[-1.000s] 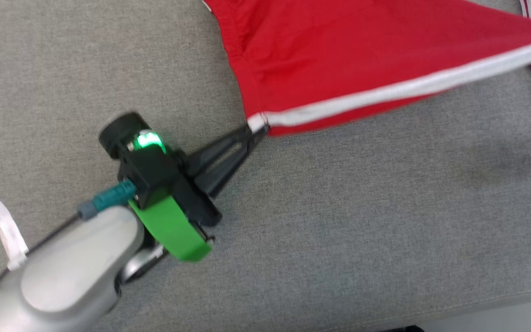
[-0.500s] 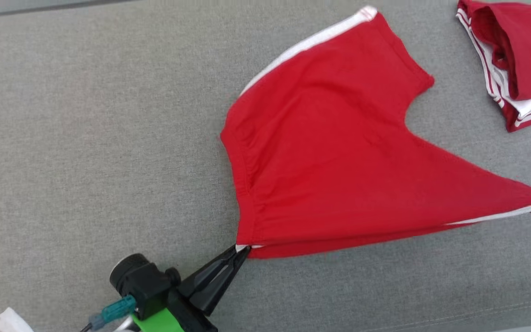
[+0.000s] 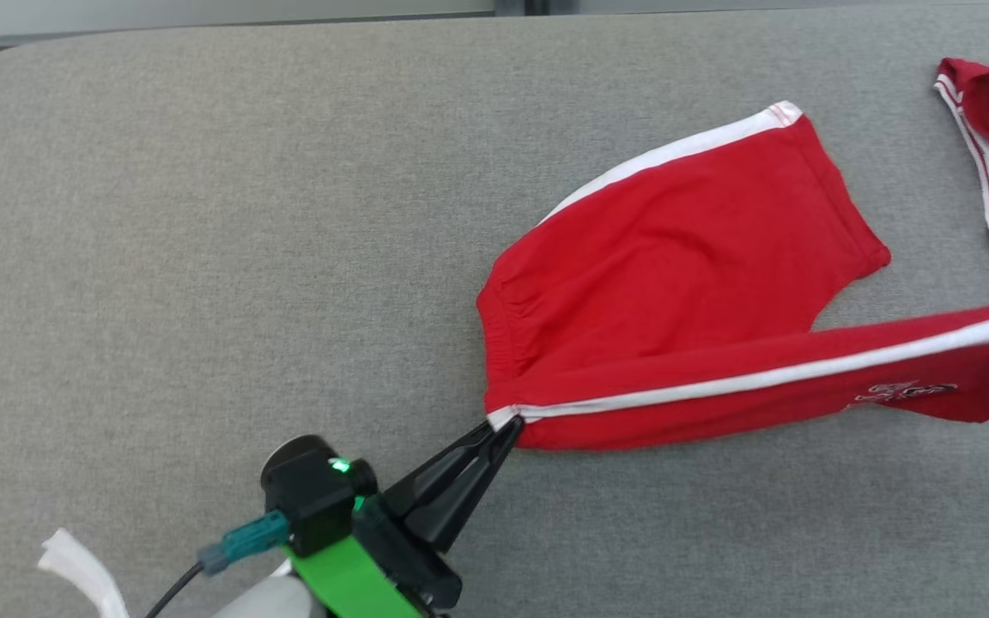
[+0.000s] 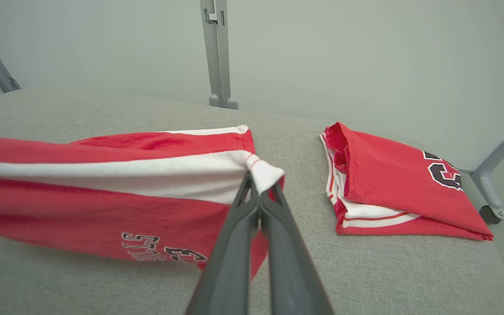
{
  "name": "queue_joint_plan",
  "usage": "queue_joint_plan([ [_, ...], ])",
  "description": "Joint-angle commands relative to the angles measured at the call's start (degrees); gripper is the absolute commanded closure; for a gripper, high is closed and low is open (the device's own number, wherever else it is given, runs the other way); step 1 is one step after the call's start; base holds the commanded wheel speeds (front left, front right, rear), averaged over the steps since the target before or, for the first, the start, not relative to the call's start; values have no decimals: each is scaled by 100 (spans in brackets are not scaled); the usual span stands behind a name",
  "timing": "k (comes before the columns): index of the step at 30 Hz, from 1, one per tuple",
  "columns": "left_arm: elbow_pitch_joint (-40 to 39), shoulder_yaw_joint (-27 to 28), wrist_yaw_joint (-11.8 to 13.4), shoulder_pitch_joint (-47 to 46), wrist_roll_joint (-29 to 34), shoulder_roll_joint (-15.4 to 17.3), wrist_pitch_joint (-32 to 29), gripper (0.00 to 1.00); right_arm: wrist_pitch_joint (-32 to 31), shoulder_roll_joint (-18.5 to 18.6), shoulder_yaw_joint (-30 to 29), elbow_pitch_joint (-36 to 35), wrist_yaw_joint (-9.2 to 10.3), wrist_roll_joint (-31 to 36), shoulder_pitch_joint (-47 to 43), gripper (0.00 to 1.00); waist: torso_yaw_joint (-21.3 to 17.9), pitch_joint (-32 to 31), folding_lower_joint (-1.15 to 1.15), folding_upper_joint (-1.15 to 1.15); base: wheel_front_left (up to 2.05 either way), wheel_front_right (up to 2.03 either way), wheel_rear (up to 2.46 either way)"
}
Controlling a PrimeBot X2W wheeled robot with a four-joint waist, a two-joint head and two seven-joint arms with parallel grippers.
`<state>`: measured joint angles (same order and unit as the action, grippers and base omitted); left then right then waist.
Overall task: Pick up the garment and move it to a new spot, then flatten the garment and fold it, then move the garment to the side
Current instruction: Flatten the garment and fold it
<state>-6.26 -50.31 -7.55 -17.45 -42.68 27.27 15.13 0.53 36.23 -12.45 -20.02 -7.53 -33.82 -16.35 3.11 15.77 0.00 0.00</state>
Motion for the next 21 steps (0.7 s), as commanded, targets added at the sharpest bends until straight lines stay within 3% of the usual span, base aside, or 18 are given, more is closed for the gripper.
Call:
queue_joint_plan([
  [1,138,-108,16,-258,-135,-117,0,100,-182,142,53,97,8,23,292,100,282,251,0,0,0,0,0],
  [6,595,-513,15,-987,-1246,-525,0,100,-778,848,253,518,8,28,1214,100,549,594,0,0,0,0,0],
  [14,962,-882,15,-2089,-2806,-751,-109,100,-1248,1739,782,1166,8,-355,2536,100,859,1067,0,0,0,0,0],
  [21,1705,-1050,16,-2815,-3277,-803,-132,100,-1403,2061,1759,1841,8,-563,3809,100,964,1401,0,0,0,0,0],
])
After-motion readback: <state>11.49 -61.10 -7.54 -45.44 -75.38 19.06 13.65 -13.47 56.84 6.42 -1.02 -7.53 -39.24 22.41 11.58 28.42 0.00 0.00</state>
